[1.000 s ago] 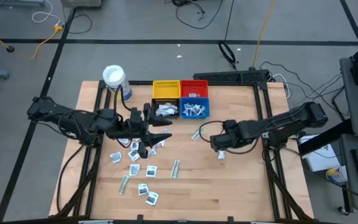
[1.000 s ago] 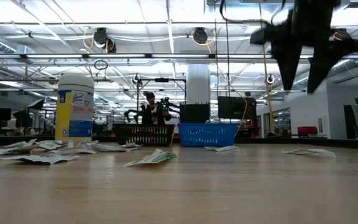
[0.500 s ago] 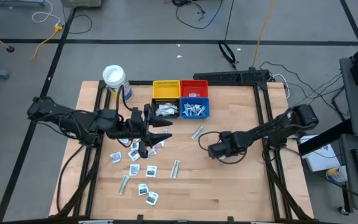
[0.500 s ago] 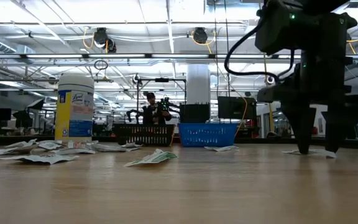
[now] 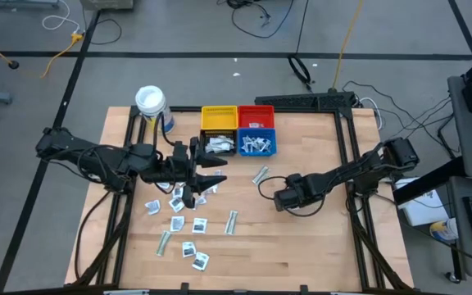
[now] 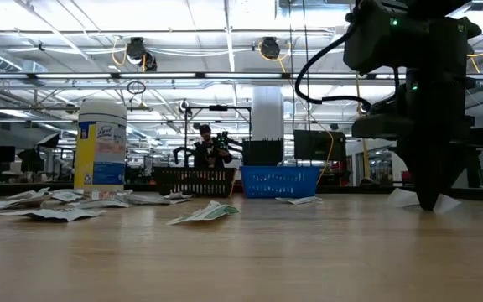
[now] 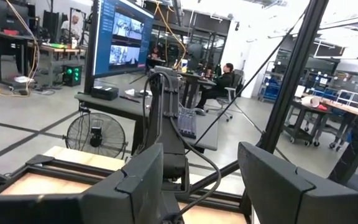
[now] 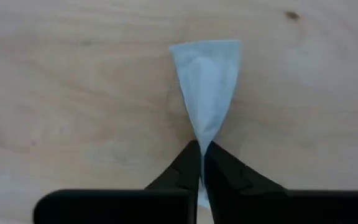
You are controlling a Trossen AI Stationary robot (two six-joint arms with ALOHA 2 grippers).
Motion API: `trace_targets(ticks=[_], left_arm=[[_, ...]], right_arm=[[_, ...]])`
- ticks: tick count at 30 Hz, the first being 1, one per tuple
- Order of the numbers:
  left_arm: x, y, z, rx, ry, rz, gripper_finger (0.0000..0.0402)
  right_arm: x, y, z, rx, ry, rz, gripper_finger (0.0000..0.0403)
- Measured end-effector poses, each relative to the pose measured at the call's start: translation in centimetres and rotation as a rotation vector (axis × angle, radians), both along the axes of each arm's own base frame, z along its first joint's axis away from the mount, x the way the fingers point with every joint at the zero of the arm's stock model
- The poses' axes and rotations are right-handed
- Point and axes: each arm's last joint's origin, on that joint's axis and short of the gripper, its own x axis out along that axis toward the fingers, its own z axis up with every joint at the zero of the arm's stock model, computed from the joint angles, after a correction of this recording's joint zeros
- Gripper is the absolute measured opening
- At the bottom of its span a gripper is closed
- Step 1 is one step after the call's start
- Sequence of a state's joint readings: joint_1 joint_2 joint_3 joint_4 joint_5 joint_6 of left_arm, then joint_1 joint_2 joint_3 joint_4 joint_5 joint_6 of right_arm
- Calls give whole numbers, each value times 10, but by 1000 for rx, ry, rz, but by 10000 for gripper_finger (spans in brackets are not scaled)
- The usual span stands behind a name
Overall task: Pick & Place First Aid Supplies
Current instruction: Put the green bandage pack into the black basket
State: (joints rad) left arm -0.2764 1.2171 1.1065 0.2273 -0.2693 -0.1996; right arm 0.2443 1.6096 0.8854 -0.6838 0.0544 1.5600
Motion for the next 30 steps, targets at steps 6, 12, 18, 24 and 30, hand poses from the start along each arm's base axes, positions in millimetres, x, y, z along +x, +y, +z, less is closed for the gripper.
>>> trace_targets(ticks=[6,12,18,24,30], left_arm=[[0,0,0,-19,0,-2,214],[0,0,0,-19,2,-1,214],[0,2,1,-40,-8,50,214],[0,4,1,-23,-6,113,214],[1,9,1,-22,-5,142,214]], right_arm=[[2,-8,39,-99,-163,111,2],[3,-12,103,-325,-456,426,1],[-4,-13,161,-547,-836,725,1],[-10,-13,205,-735,-1171,799,1],[-3,-14,227,-829,-1297,779,0]])
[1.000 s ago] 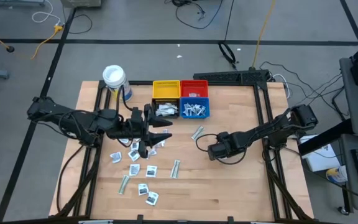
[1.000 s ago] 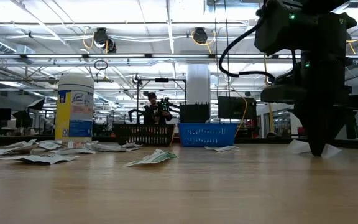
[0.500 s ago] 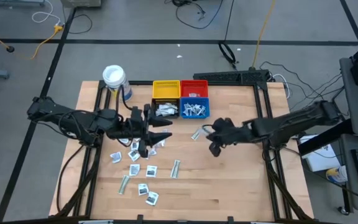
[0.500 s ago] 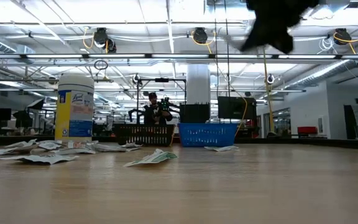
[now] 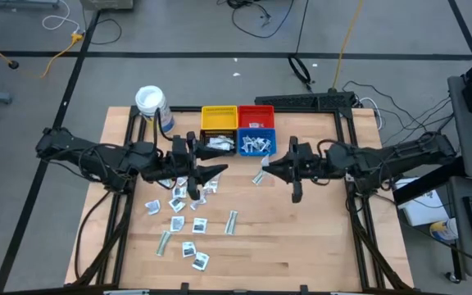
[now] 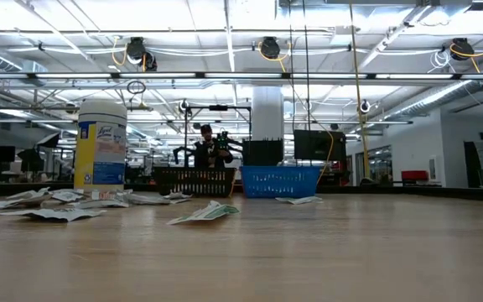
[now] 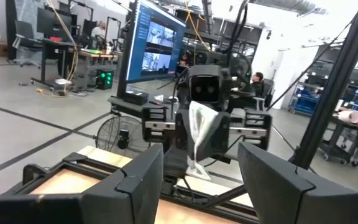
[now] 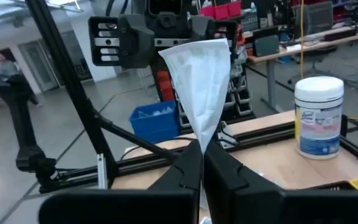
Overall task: Pick & Place First Aid Supplies
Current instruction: Put the green bandage pack into the black basket
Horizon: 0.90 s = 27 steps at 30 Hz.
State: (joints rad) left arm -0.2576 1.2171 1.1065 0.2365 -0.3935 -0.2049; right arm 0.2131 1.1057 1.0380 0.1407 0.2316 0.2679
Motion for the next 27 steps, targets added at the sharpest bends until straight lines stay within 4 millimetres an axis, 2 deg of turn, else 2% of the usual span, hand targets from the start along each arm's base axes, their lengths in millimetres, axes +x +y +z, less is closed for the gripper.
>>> trace_targets(ticks=[4,11,16,27], left_arm=[[1,5,2,4,7,11,214],[5,11,23,69,75,5,214],[11,14,37,91,96,-11,214],[34,13,45,122,83,-11,207]], right_arm=[[14,-3,15,-6,22,-18,0],[47,-7,34,-52,37,-14,0],[63,-11,50,-51,-4,15,0],[75,-11,55,-70,-8,24,0]])
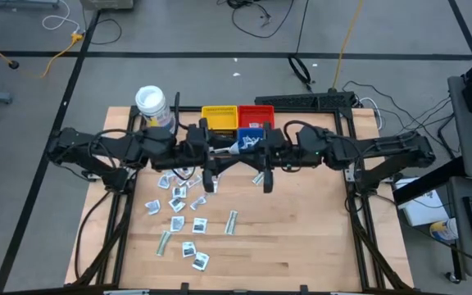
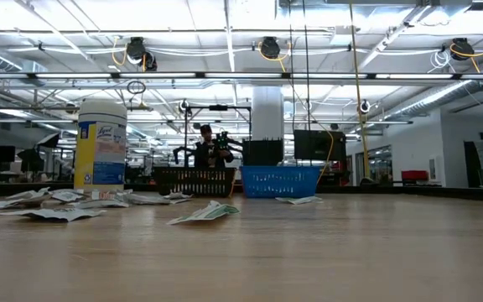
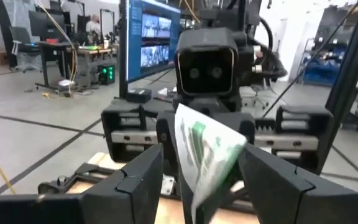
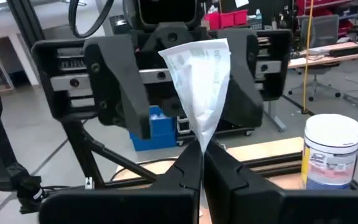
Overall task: Pick & Place First Aid Supplies
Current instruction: Put the green bandage pack into the black basket
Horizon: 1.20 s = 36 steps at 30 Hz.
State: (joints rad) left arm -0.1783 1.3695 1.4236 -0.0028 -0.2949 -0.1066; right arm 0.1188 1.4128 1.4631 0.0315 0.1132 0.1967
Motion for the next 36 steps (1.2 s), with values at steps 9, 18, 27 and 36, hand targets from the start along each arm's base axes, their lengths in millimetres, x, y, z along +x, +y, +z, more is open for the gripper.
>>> trace_targets(ticks=[9,18,27,36], left_arm=[[1,0,5,-11,-39,-11,49],[1,-1,5,-46,-34,-27,3],[-11,14,-2,-47,232,-6,1],[-18,38,-16,-106,672,-87,1]], right_arm=[[0,0,1,1,-9,12,3],[-4,0,2,-66,6,13,72],[-40,-3,18,-85,36,16,206],[-64,-9,32,-145,10,-108,237]])
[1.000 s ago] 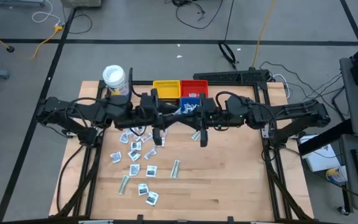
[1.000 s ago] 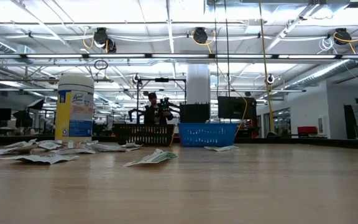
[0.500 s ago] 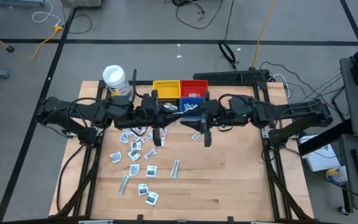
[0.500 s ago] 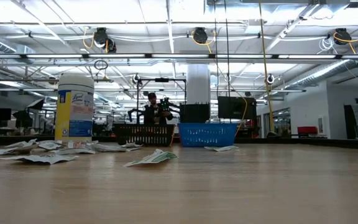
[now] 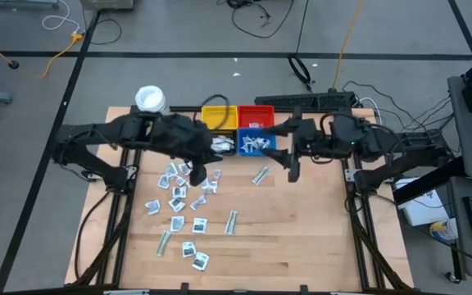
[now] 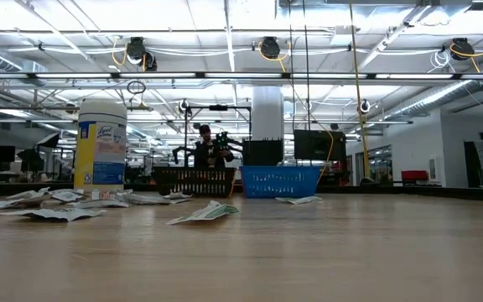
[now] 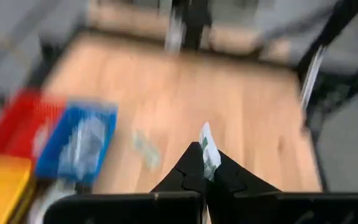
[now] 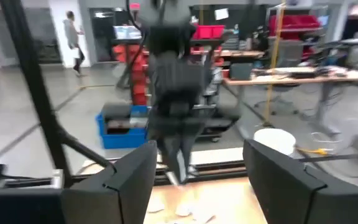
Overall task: Pick & Place First Aid Supplies
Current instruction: Put the green bandage pack into the black basket
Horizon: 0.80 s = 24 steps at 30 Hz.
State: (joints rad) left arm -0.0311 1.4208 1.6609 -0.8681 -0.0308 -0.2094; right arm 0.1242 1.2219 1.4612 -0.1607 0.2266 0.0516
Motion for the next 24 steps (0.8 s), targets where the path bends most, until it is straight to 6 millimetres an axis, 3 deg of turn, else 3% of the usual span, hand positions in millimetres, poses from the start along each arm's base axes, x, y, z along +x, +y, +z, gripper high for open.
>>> trace_targets(ticks=[14,24], left_arm=[[32,33,-61,-56,771,-102,0],[52,51,-83,9,841,-191,0]], right_arm=[[-8,-1,7,-88,-30,-10,233],[-8,-1,7,-96,-31,-11,232]])
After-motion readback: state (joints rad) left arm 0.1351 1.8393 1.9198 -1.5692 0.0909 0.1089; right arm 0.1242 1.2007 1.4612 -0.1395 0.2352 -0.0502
